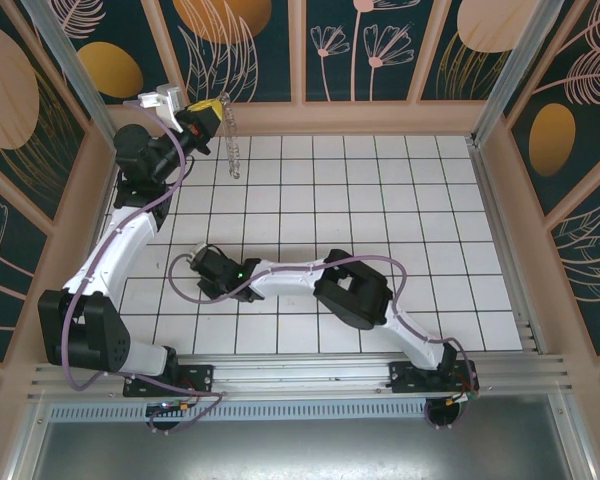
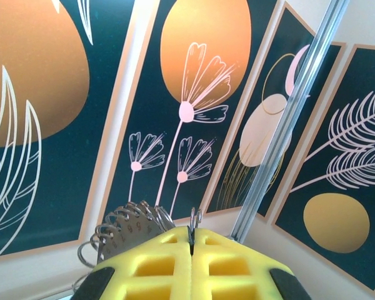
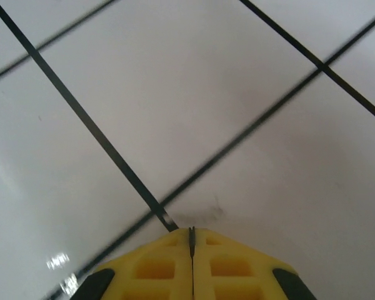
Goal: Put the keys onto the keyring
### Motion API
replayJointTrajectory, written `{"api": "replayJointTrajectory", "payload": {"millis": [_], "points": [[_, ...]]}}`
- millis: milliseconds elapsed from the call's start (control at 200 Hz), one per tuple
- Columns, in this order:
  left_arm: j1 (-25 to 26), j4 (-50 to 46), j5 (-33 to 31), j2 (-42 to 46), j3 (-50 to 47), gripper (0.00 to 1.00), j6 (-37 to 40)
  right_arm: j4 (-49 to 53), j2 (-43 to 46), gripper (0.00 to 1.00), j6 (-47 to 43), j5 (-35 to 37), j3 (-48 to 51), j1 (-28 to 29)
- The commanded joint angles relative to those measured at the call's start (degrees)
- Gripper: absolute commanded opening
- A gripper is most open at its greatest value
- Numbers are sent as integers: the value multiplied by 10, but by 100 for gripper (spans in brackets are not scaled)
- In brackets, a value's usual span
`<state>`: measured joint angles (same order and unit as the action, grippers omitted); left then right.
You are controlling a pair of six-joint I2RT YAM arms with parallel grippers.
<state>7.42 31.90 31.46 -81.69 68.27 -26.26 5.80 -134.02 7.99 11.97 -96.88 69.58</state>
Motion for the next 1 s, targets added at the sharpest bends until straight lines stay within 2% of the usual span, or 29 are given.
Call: {"api": "replayJointTrajectory", "payload": {"millis": [0, 110, 145, 265, 380, 575, 826, 996], "points": [[-4, 34, 18, -4, 24, 0, -13, 47, 35, 4, 14, 27, 69, -12], [-4, 38, 22, -6, 24, 0, -16, 31, 70, 4, 23, 17, 103, -22], [-4, 39, 24, -6, 24, 0, -18, 22, 80, 7, 24, 12, 111, -23], [-4, 41, 28, -9, 26, 0, -20, -4, 105, 41, 14, -36, 127, -22], [-4, 40, 31, -10, 29, 0, -21, -26, 108, 53, -2, -80, 133, -17], [-4, 39, 32, -11, 31, 0, -22, -40, 92, 57, -29, -108, 125, -4], [-4, 35, 35, -13, 36, 0, -20, -42, 76, 56, -31, -108, 102, -1], [-4, 37, 37, -19, 39, 0, -22, -37, 55, 56, -32, -133, 74, -1]]}}
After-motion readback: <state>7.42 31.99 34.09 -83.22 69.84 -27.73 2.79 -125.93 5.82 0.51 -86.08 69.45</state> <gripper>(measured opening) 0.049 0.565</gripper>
